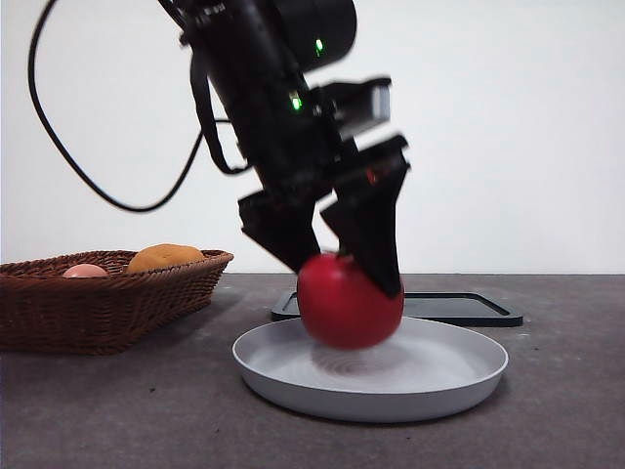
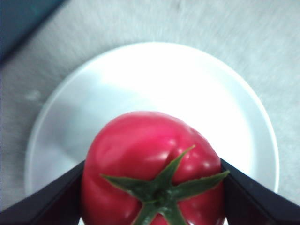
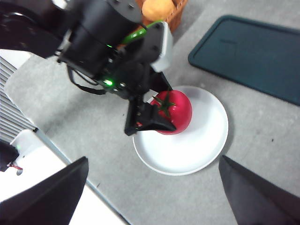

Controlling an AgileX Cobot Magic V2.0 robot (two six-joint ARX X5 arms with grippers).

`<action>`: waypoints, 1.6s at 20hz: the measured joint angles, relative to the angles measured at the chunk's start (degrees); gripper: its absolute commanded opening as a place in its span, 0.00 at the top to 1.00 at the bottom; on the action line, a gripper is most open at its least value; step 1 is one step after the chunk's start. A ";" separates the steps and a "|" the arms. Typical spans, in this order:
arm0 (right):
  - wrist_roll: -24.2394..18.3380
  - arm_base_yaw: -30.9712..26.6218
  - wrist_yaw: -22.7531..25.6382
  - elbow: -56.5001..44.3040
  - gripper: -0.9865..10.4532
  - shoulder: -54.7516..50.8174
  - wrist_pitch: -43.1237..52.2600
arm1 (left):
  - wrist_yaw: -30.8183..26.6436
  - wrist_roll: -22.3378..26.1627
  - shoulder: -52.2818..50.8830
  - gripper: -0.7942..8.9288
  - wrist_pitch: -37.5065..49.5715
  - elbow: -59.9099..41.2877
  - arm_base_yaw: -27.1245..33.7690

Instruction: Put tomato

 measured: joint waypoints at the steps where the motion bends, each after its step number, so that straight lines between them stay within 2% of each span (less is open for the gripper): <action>1: 0.00 0.00 0.00 0.00 0.52 0.00 -0.26 | -0.13 0.02 0.81 0.61 0.04 0.00 -0.13; 6: 0.00 0.00 0.00 0.00 0.52 0.00 -0.52 | -0.17 0.22 1.90 0.59 0.55 0.00 -0.48; 11: 0.00 0.00 0.00 0.00 0.52 0.00 -0.52 | -0.20 0.22 1.92 0.42 0.57 0.00 -0.50; 21: 0.00 0.00 0.00 0.00 0.52 0.00 -0.52 | -0.15 -1.16 -0.87 0.42 -0.44 0.00 0.11; 25: 0.00 0.00 0.00 0.00 0.52 0.00 -0.52 | -0.15 -3.02 -7.28 0.42 -1.01 0.00 3.87; 28: -0.02 0.00 0.02 0.00 0.52 0.00 -0.52 | -0.15 -5.62 -13.94 0.42 -2.36 0.00 8.37; 32: -0.07 0.00 0.17 0.00 0.52 0.26 -0.50 | -0.13 -6.49 -23.21 0.42 -5.38 0.00 14.53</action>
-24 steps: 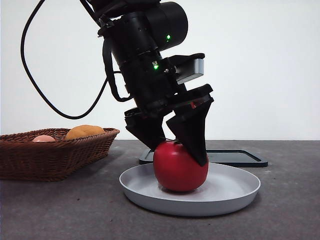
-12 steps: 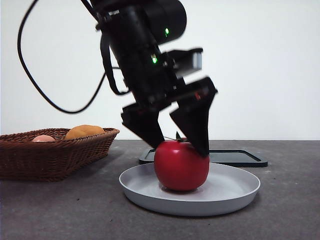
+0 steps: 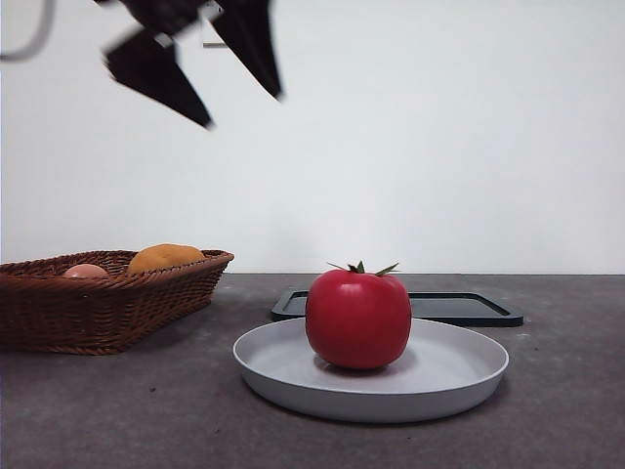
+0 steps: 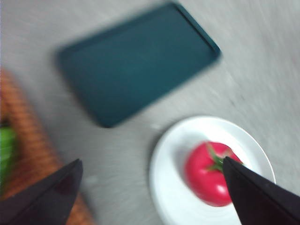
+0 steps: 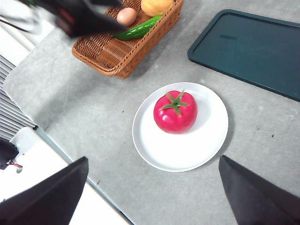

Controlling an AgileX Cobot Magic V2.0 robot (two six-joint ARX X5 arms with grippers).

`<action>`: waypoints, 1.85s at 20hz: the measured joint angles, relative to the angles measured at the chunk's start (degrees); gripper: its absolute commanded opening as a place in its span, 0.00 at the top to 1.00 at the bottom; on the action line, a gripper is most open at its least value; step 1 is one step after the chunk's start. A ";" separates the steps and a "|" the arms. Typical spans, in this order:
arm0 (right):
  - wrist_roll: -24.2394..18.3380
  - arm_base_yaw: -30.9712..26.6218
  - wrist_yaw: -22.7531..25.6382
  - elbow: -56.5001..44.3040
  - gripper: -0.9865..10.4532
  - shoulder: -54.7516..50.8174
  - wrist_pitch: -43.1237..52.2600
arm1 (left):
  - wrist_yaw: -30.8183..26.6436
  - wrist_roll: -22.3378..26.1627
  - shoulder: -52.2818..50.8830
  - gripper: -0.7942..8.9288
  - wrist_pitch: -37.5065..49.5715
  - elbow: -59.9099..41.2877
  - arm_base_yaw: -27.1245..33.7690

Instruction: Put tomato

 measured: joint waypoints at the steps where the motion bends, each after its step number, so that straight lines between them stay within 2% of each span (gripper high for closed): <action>1: 0.00 0.00 0.00 0.00 0.52 0.24 0.02 | 0.20 -0.22 -2.62 0.42 -1.55 0.00 1.73; 3: -0.04 0.00 0.00 0.00 0.52 1.09 0.04 | 0.96 -0.24 -6.95 0.42 -4.39 0.00 4.52; 6: -0.22 0.00 0.02 0.00 0.52 2.75 0.33 | 7.39 -0.15 -12.79 0.43 -11.32 0.00 7.34; 9: -0.37 0.00 0.02 0.00 0.52 4.59 1.49 | 15.67 1.77 -16.59 0.44 -21.73 0.00 7.37; 11: -0.39 0.00 0.02 0.00 0.52 5.53 1.81 | 18.62 3.45 -18.12 0.44 -27.78 0.00 7.17; 13: -0.39 0.00 0.02 0.00 0.52 6.40 1.86 | 19.19 4.74 -19.39 0.44 -31.47 0.00 6.67; 19: -0.39 0.72 -0.02 0.00 0.52 7.41 2.08 | 19.37 6.25 -20.68 0.44 -32.24 0.00 6.54; 23: -0.42 4.52 0.00 0.00 0.52 10.14 4.44 | 19.37 6.47 -20.68 0.44 -31.56 0.00 6.54; 30: -0.46 12.22 4.20 0.00 0.52 24.17 15.58 | 19.37 6.47 -20.68 0.44 -31.58 0.00 6.54; 37: -1.77 16.17 9.64 0.00 0.51 37.90 22.71 | 19.37 6.47 -20.68 0.44 -31.56 0.00 6.54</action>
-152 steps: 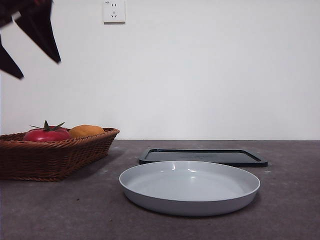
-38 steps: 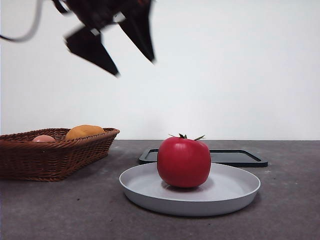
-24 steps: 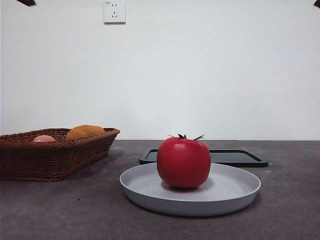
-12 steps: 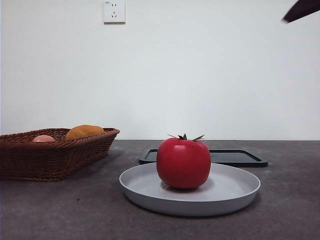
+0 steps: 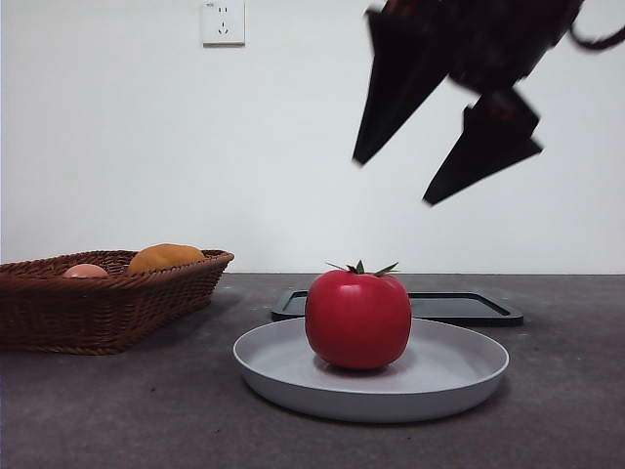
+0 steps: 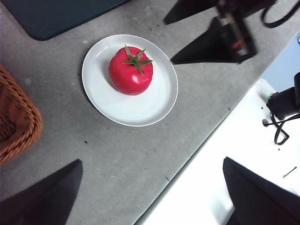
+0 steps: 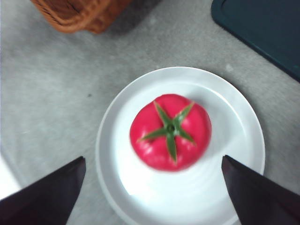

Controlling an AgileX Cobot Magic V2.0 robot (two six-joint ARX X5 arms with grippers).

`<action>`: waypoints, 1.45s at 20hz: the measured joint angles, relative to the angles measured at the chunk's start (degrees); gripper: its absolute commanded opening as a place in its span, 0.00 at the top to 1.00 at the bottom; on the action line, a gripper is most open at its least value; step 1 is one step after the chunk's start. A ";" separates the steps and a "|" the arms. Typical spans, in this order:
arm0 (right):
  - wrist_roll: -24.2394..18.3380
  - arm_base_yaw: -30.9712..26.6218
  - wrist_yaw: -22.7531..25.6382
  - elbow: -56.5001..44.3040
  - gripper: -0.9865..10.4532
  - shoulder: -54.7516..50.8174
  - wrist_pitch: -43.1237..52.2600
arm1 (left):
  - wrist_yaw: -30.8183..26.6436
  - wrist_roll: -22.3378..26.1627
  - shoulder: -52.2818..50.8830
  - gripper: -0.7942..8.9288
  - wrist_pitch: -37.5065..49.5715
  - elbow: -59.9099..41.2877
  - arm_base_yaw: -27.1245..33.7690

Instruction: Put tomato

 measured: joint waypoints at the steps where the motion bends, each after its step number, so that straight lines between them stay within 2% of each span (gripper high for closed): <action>1: -0.11 0.44 0.70 0.00 0.51 1.42 1.18 | 0.00 0.00 0.00 0.44 0.00 0.00 0.00; 5: -0.13 2.34 1.14 0.02 0.48 6.27 6.08 | 0.00 0.00 0.00 0.44 0.00 0.00 0.00; 11: -0.13 3.65 5.09 0.02 0.48 10.12 9.16 | 0.00 0.00 0.00 0.44 0.00 0.00 0.00; 22: -0.11 4.07 5.29 0.09 0.48 16.79 10.84 | 0.00 0.00 0.00 0.44 0.24 0.00 0.00; 24: -0.11 4.15 5.31 0.09 0.53 17.73 10.71 | 0.00 0.00 0.00 0.44 0.24 0.00 0.00; 26: -0.11 4.31 5.33 0.09 0.65 17.86 10.75 | 0.00 0.00 0.00 0.44 0.24 0.00 0.00; 27: -0.11 4.44 5.35 0.09 0.68 17.86 10.73 | 0.00 0.00 0.00 0.44 0.24 0.00 0.00; 29: -0.13 4.50 5.27 0.09 0.69 17.86 10.60 | 0.00 0.00 0.00 0.44 0.26 0.00 0.00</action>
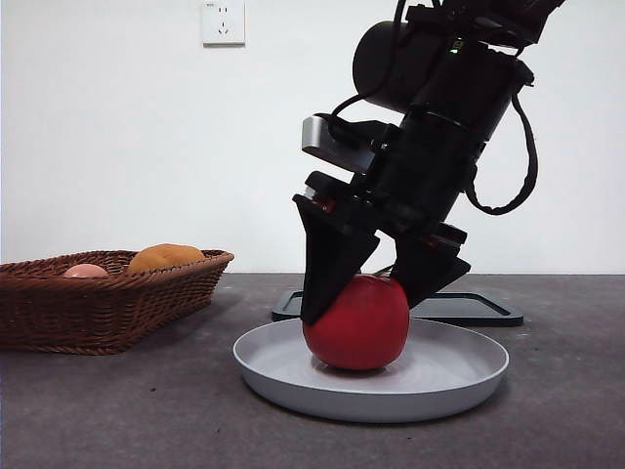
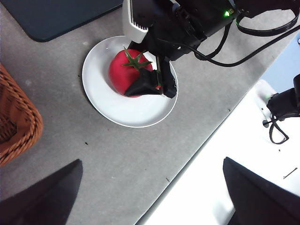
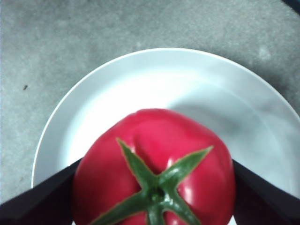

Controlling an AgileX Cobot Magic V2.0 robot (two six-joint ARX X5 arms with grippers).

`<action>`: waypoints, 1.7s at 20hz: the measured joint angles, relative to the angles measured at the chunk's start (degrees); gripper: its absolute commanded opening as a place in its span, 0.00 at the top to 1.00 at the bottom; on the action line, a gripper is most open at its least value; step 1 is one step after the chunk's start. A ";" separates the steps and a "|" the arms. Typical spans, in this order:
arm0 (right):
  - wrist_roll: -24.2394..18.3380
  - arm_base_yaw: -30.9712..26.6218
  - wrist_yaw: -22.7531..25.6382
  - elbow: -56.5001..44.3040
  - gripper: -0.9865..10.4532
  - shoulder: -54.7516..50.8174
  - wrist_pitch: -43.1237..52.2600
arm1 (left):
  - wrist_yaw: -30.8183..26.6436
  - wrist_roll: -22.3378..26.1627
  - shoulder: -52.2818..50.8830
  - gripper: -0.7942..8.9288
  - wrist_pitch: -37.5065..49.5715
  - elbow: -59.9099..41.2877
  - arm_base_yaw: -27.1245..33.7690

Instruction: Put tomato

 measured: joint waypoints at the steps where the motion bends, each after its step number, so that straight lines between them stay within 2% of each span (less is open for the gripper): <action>1: 0.00 0.00 -0.09 0.00 0.69 0.00 -0.17 | 0.00 0.00 0.00 0.44 -0.02 0.00 0.00; 6: 0.00 -0.28 0.11 2.10 0.69 -1.09 -4.68 | 0.00 0.00 0.00 0.44 -0.02 0.00 0.00; 9: -0.04 -1.44 1.68 7.48 0.69 -2.43 -5.20 | 0.00 0.00 0.00 0.44 -0.02 0.00 0.00; 12: -0.26 -3.87 4.17 11.04 0.69 -2.45 -4.09 | 0.00 0.00 0.00 0.44 -0.02 0.00 0.00; 16: -1.14 -8.41 4.44 15.39 0.69 -1.66 -3.61 | 0.00 0.00 0.00 0.44 -0.02 0.00 0.00; 20: -2.19 -13.49 4.44 22.18 0.69 7.28 -2.38 | 0.00 0.00 0.00 0.44 -0.02 0.00 0.00; 27: -4.44 -15.43 4.57 31.63 0.69 21.64 1.09 | 0.00 0.00 0.00 0.44 -0.63 0.00 0.00; 33: -4.48 -16.20 4.57 31.85 0.68 24.26 2.62 | 0.00 0.00 0.02 0.44 -0.72 0.00 0.00; 34: -4.50 -16.20 4.59 31.93 0.64 24.26 2.54 | 0.00 0.00 0.00 0.44 -0.72 0.00 0.00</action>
